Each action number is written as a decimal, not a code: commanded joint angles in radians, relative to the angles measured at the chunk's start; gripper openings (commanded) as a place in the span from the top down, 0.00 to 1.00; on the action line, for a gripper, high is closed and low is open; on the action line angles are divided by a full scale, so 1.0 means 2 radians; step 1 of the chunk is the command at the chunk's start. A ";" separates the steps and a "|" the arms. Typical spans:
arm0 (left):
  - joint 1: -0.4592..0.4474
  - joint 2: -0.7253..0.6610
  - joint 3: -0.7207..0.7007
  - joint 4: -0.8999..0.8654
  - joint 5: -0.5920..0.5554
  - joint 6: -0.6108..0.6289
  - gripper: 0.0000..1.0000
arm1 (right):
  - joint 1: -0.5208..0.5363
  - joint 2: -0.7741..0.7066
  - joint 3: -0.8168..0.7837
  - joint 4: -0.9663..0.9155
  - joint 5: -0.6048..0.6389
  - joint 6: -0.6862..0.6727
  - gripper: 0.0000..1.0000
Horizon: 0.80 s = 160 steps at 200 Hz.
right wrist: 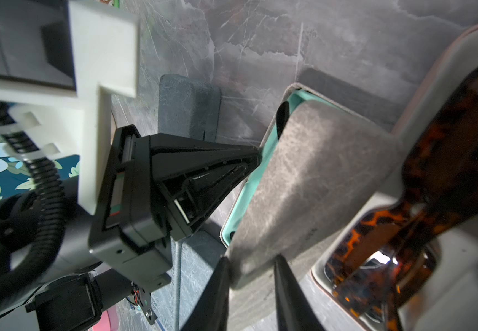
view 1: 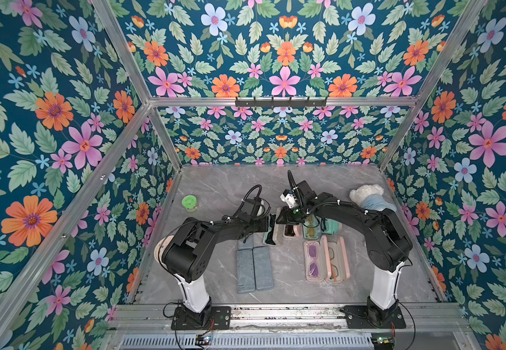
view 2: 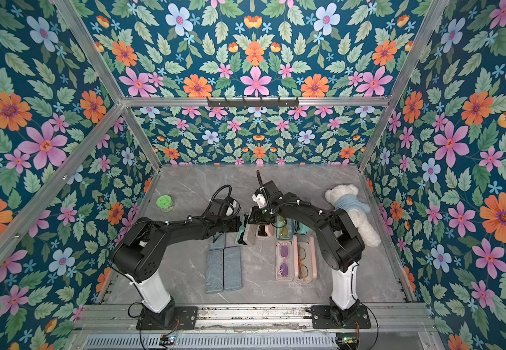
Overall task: Close the glasses case
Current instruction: Close the glasses case at the center of the board.
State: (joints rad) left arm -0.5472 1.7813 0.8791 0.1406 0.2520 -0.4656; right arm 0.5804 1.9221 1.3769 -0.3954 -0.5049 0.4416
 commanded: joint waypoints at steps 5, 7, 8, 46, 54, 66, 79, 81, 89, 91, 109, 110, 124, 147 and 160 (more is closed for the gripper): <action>-0.001 -0.002 -0.001 -0.006 0.010 0.000 0.96 | 0.002 0.006 0.001 -0.019 0.009 -0.009 0.72; -0.001 -0.002 -0.001 -0.006 0.010 0.000 0.96 | 0.003 0.007 0.000 -0.019 0.009 -0.009 0.72; -0.001 -0.002 -0.001 -0.006 0.010 0.000 0.96 | 0.003 0.006 0.001 -0.019 0.009 -0.009 0.72; -0.001 -0.002 -0.002 -0.005 0.010 0.000 0.97 | 0.004 0.007 0.001 -0.019 0.009 -0.009 0.72; -0.001 -0.003 -0.002 -0.005 0.010 0.000 0.97 | 0.004 0.008 0.002 -0.019 0.009 -0.009 0.72; -0.001 -0.002 -0.002 -0.005 0.010 0.000 0.97 | 0.004 0.008 0.002 -0.019 0.009 -0.009 0.72; -0.001 -0.002 -0.001 -0.005 0.010 0.000 0.97 | 0.005 0.009 0.003 -0.020 0.009 -0.009 0.72; -0.001 -0.002 -0.002 -0.005 0.010 0.000 0.97 | 0.004 0.009 0.002 -0.019 0.009 -0.010 0.72; -0.001 -0.002 -0.002 -0.005 0.010 0.000 0.97 | 0.005 0.010 0.002 -0.020 0.009 -0.010 0.72; -0.001 -0.002 -0.001 -0.005 0.010 0.000 0.97 | 0.005 0.009 0.003 -0.019 0.009 -0.010 0.72; -0.001 -0.003 -0.002 -0.005 0.010 0.001 0.97 | 0.006 0.010 0.003 -0.020 0.009 -0.010 0.72; -0.001 -0.003 -0.002 -0.005 0.010 0.001 0.97 | 0.005 0.010 0.003 -0.020 0.009 -0.010 0.72; -0.001 -0.003 -0.002 -0.005 0.010 0.000 0.97 | 0.006 0.011 0.003 -0.020 0.009 -0.010 0.72; -0.001 -0.003 -0.002 -0.005 0.011 0.000 0.97 | 0.007 0.012 0.005 -0.021 0.009 -0.009 0.72; -0.001 -0.003 -0.002 -0.005 0.011 0.000 0.97 | 0.007 0.013 0.005 -0.021 0.009 -0.011 0.72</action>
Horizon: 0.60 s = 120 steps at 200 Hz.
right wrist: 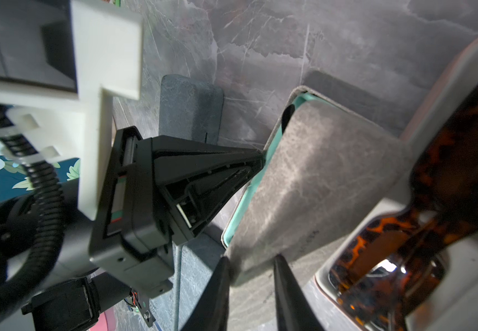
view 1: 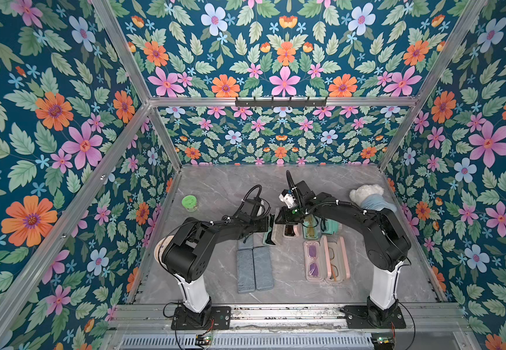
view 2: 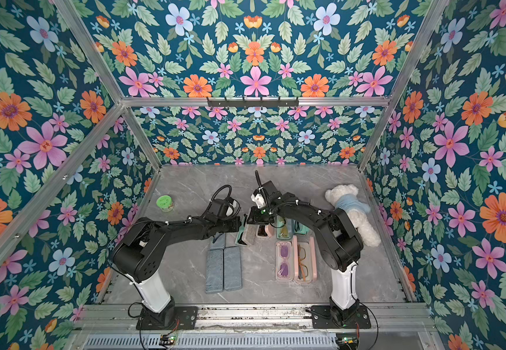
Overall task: Close the glasses case
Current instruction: Close the glasses case at the center of the board.
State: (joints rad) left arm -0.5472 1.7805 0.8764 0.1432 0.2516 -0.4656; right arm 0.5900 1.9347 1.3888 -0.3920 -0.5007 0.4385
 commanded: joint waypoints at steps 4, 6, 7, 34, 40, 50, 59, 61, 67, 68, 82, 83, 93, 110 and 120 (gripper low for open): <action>-0.001 -0.002 0.000 -0.006 0.011 0.000 0.97 | 0.003 0.007 0.000 -0.023 0.006 -0.009 0.72; -0.001 -0.002 0.000 -0.006 0.011 0.000 0.97 | 0.003 0.007 0.000 -0.023 0.006 -0.009 0.72; -0.001 -0.002 0.000 -0.006 0.011 0.000 0.97 | 0.002 0.007 0.000 -0.023 0.006 -0.009 0.72; -0.001 -0.002 -0.001 -0.006 0.012 0.000 0.97 | 0.003 0.008 0.001 -0.024 0.006 -0.009 0.72; -0.001 -0.002 -0.001 -0.006 0.012 0.000 0.97 | 0.003 0.008 0.001 -0.024 0.006 -0.010 0.72; -0.001 -0.002 -0.001 -0.006 0.012 0.000 0.97 | 0.003 0.008 0.001 -0.024 0.006 -0.010 0.72; -0.001 -0.002 -0.001 -0.006 0.012 0.000 0.97 | 0.003 0.009 0.001 -0.024 0.006 -0.010 0.72; -0.001 -0.003 -0.001 -0.006 0.012 0.000 0.97 | 0.003 0.008 0.001 -0.024 0.006 -0.010 0.72; -0.001 -0.003 -0.001 -0.006 0.011 0.000 0.97 | 0.003 0.009 0.002 -0.024 0.006 -0.010 0.72; -0.001 -0.003 0.000 -0.006 0.011 0.000 0.97 | 0.003 0.009 0.002 -0.024 0.006 -0.010 0.72; -0.001 -0.002 0.000 -0.006 0.011 0.000 0.97 | 0.004 0.009 0.002 -0.026 0.009 -0.011 0.72; -0.001 -0.002 0.000 -0.006 0.011 0.000 0.97 | 0.004 0.008 0.003 -0.026 0.010 -0.011 0.72; -0.001 -0.002 0.000 -0.006 0.012 0.000 0.97 | 0.005 0.008 0.002 -0.027 0.010 -0.012 0.72; -0.001 -0.002 0.000 -0.006 0.011 0.000 0.97 | 0.006 0.010 0.003 -0.027 0.010 -0.012 0.72; -0.001 -0.001 0.000 -0.006 0.012 0.000 0.97 | 0.006 0.010 0.004 -0.028 0.011 -0.012 0.72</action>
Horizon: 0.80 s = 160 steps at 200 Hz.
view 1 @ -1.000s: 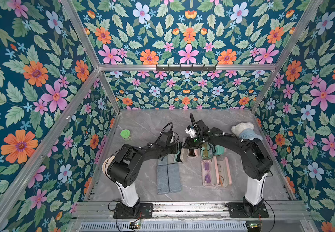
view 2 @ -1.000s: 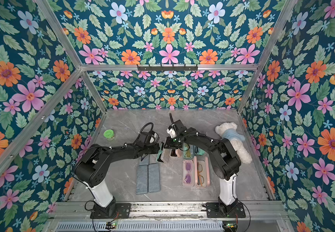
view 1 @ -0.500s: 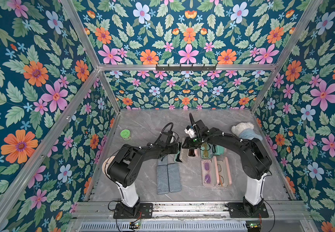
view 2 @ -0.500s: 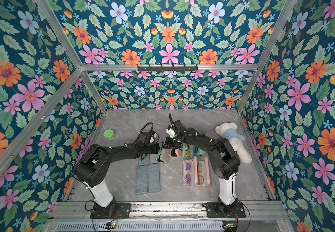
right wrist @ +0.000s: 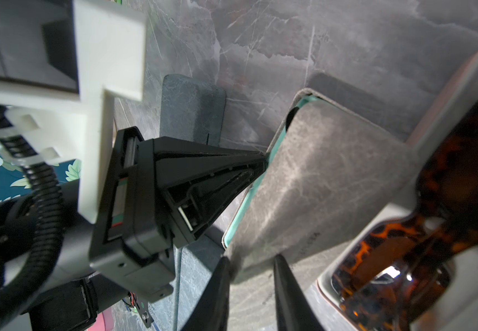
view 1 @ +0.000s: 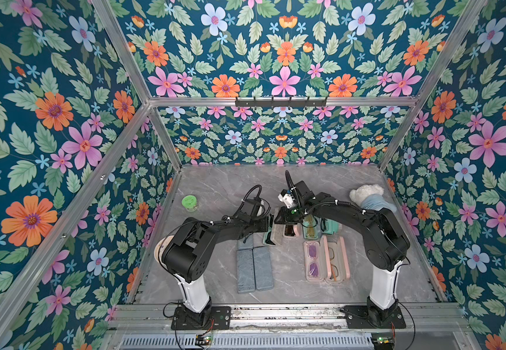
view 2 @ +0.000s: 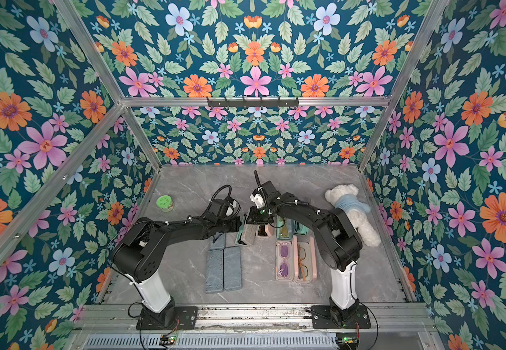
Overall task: Close the glasses case
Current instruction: Close the glasses case at the center of the board.
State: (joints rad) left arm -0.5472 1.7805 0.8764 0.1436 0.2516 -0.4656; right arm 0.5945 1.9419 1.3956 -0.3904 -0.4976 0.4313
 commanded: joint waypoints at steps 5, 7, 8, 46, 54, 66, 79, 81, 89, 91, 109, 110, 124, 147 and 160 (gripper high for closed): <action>-0.001 -0.002 0.000 -0.006 0.012 0.000 0.97 | 0.004 0.006 0.000 -0.029 0.010 -0.009 0.72; -0.001 -0.002 0.000 -0.006 0.011 0.000 0.97 | 0.004 0.006 0.001 -0.029 0.009 -0.008 0.72; -0.001 -0.002 0.000 -0.006 0.011 0.000 0.97 | 0.004 0.006 0.001 -0.029 0.009 -0.008 0.72; -0.001 -0.002 0.000 -0.006 0.012 0.000 0.97 | 0.005 0.008 0.002 -0.030 0.010 -0.009 0.72; -0.001 -0.002 0.000 -0.006 0.012 0.000 0.97 | 0.005 0.008 0.002 -0.030 0.010 -0.009 0.72; -0.001 -0.002 0.000 -0.006 0.012 0.000 0.97 | 0.005 0.008 0.003 -0.030 0.010 -0.009 0.72; -0.001 -0.002 0.000 -0.006 0.012 0.001 0.97 | 0.006 0.009 0.003 -0.030 0.010 -0.010 0.72; -0.001 -0.002 0.000 -0.006 0.012 0.001 0.97 | 0.006 0.009 0.003 -0.030 0.010 -0.009 0.72; -0.001 -0.002 0.000 -0.006 0.012 0.000 0.97 | 0.006 0.009 0.003 -0.031 0.010 -0.010 0.72; -0.001 -0.002 0.000 -0.006 0.012 0.001 0.97 | 0.006 0.009 0.003 -0.031 0.010 -0.010 0.72; -0.001 -0.003 0.000 -0.006 0.012 0.001 0.97 | 0.007 0.011 0.004 -0.031 0.011 -0.010 0.72; -0.001 -0.003 0.000 -0.006 0.012 0.001 0.97 | 0.007 0.011 0.004 -0.031 0.011 -0.010 0.72; -0.001 -0.003 0.000 -0.006 0.012 0.001 0.97 | 0.007 0.011 0.004 -0.032 0.011 -0.010 0.72; -0.001 -0.003 0.000 -0.006 0.012 0.001 0.98 | 0.008 0.012 0.004 -0.032 0.011 -0.009 0.72; -0.001 -0.003 -0.001 -0.006 0.012 0.001 0.98 | 0.008 0.012 0.005 -0.031 0.011 -0.010 0.72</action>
